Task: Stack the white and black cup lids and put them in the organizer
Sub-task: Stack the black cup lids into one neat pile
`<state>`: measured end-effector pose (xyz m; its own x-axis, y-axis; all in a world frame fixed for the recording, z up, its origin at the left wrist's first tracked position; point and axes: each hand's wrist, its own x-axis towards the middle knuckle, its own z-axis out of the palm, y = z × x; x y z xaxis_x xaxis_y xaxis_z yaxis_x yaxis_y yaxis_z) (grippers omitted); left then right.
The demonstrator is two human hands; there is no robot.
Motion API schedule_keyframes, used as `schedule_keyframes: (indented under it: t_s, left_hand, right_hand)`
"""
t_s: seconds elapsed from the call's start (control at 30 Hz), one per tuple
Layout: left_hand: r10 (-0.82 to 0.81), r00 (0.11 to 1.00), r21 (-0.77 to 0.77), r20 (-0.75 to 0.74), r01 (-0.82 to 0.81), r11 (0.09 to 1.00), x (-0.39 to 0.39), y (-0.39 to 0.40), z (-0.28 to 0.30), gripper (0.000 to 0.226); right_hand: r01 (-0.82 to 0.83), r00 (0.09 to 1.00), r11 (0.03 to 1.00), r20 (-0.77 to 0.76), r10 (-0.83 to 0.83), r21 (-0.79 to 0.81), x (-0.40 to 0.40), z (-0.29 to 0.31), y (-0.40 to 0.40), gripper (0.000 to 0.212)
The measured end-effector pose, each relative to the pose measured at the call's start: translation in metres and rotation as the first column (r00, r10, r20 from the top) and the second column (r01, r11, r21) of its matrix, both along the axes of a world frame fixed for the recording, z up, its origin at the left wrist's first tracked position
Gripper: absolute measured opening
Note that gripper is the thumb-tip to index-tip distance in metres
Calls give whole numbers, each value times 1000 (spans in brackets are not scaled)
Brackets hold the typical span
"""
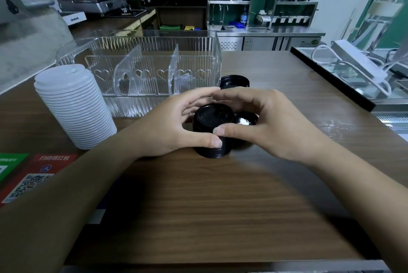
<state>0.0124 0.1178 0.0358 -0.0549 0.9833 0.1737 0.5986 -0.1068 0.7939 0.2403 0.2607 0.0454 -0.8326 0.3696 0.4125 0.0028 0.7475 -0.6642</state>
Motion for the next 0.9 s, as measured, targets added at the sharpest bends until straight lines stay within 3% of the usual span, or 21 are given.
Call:
schedule_keyframes:
  t_s: [0.13,0.23,0.43,0.9]
  left_hand:
    - [-11,1000,4,-5,12,1000,0,0,2,91]
    - [-31,999,18,-41,31,999,-1,0,4,68]
    - [-42,998,40,-37,44,998,-3,0,3,63]
    - [-60,998,29,-35,61,998,-4,-1,4,62]
  right_hand:
    - [122,992,988,-44,-118,97,7,7,9,40]
    - [206,974,942,33,-223,265,14,8,26,20]
    - [101,955,925,224,-193,366,15,0,34,22]
    - [75,947,923,262,-184,378,7,-8,30,13]
